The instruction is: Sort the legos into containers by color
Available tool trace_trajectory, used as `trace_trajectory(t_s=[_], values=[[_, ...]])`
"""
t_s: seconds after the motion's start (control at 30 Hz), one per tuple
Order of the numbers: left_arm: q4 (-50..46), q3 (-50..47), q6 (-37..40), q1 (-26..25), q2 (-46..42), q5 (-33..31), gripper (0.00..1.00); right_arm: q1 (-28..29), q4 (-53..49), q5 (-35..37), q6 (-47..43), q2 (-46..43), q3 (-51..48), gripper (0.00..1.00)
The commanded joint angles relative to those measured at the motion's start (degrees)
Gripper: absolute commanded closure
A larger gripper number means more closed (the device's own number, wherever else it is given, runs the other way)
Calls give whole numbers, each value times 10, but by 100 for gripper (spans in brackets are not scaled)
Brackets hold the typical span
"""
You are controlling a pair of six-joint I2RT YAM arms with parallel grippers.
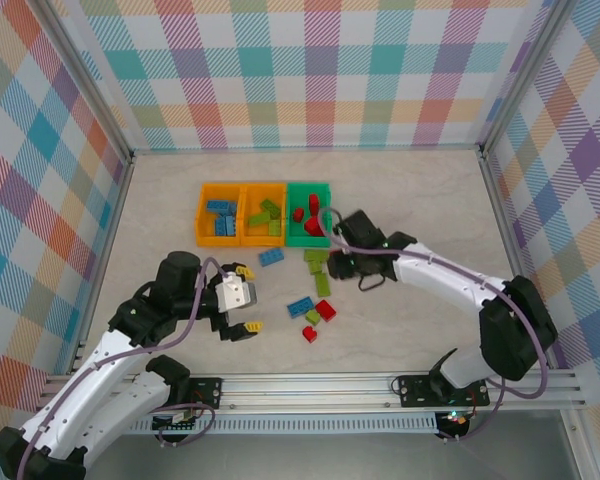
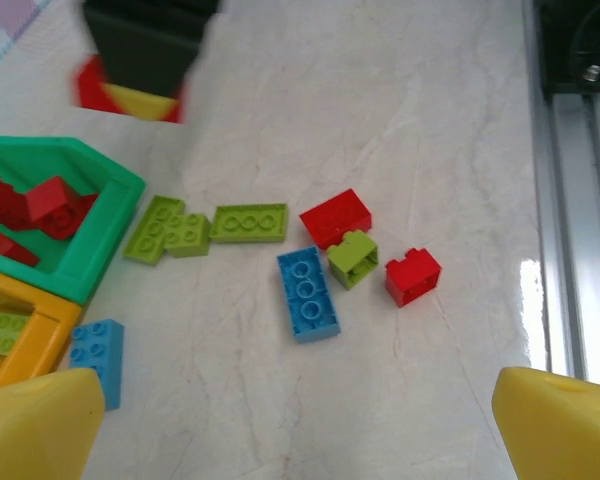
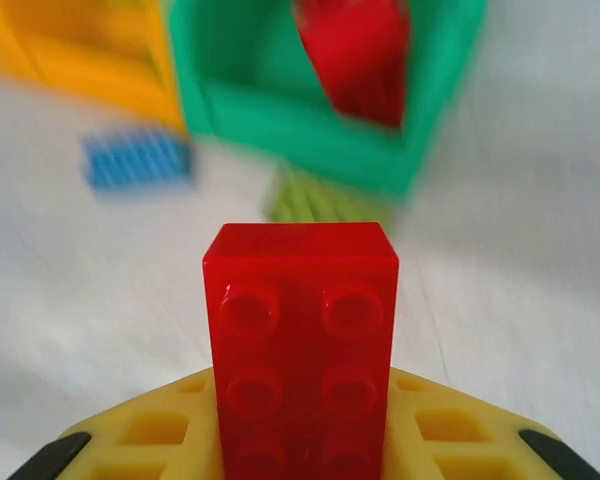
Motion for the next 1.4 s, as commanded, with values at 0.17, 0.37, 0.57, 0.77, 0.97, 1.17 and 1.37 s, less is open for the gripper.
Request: trace_trajectory(t_s=[0.17, 0.37, 0.57, 0.77, 0.97, 1.17, 1.37], values=[[42, 11, -111, 3, 3, -83, 0, -27, 70, 49, -63, 242, 253, 64], [59, 68, -297, 3, 47, -177, 0, -29, 22, 34, -72, 287, 345, 47], [62, 119, -576, -1, 123, -260, 2, -29, 6, 5, -83, 167, 268, 43], [51, 106, -894, -3, 199, -406, 10, -29, 1, -99, -84, -29, 98, 16], [41, 146, -949, -35, 348, -439, 6, -29, -32, -119, -44, -160, -38, 4], [25, 228, -947, -74, 511, -482, 5, -28, -64, -104, -29, -218, -94, 0], [59, 268, -930, -75, 606, -492, 4, -28, -78, -91, -29, -233, -102, 1]])
